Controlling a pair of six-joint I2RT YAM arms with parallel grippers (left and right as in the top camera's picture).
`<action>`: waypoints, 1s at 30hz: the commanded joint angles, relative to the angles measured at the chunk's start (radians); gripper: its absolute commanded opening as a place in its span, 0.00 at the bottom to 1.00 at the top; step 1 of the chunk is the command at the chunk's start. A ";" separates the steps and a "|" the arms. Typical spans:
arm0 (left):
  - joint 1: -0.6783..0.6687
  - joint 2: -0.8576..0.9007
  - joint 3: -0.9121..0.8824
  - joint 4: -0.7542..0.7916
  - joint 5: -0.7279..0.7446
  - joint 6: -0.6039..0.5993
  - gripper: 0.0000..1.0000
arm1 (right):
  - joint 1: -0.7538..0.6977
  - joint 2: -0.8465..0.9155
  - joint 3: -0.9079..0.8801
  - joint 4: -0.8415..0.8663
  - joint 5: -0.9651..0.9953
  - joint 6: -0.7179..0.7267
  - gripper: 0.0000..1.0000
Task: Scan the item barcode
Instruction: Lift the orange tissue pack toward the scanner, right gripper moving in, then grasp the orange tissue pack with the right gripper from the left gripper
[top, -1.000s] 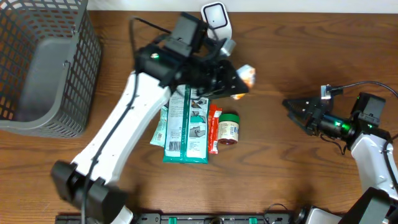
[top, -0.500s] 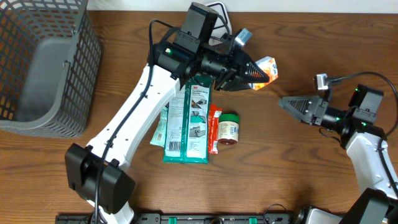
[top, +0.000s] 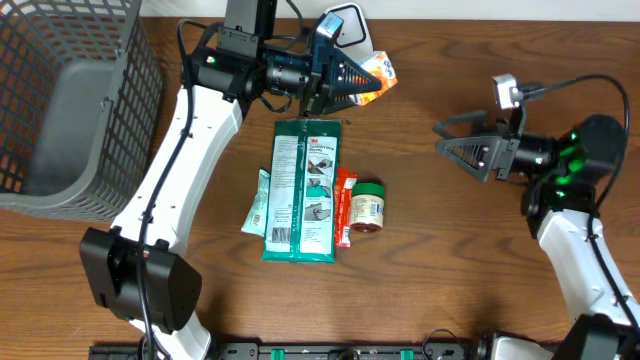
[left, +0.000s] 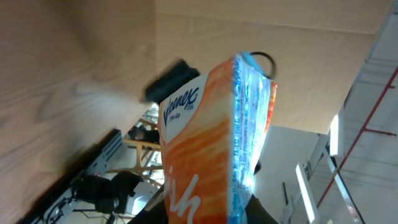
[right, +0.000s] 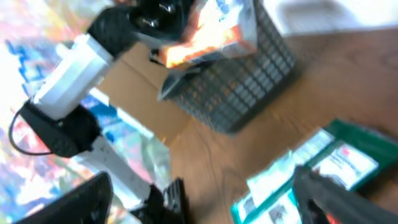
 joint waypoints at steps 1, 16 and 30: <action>-0.013 -0.013 0.002 0.017 0.085 -0.005 0.08 | 0.054 -0.018 0.009 0.174 0.098 0.426 0.78; -0.018 -0.050 0.003 0.066 0.146 -0.031 0.08 | 0.182 -0.017 0.009 0.210 0.386 0.431 0.70; -0.023 -0.080 0.003 0.066 0.146 -0.030 0.08 | 0.262 -0.016 0.009 0.275 0.519 0.360 0.57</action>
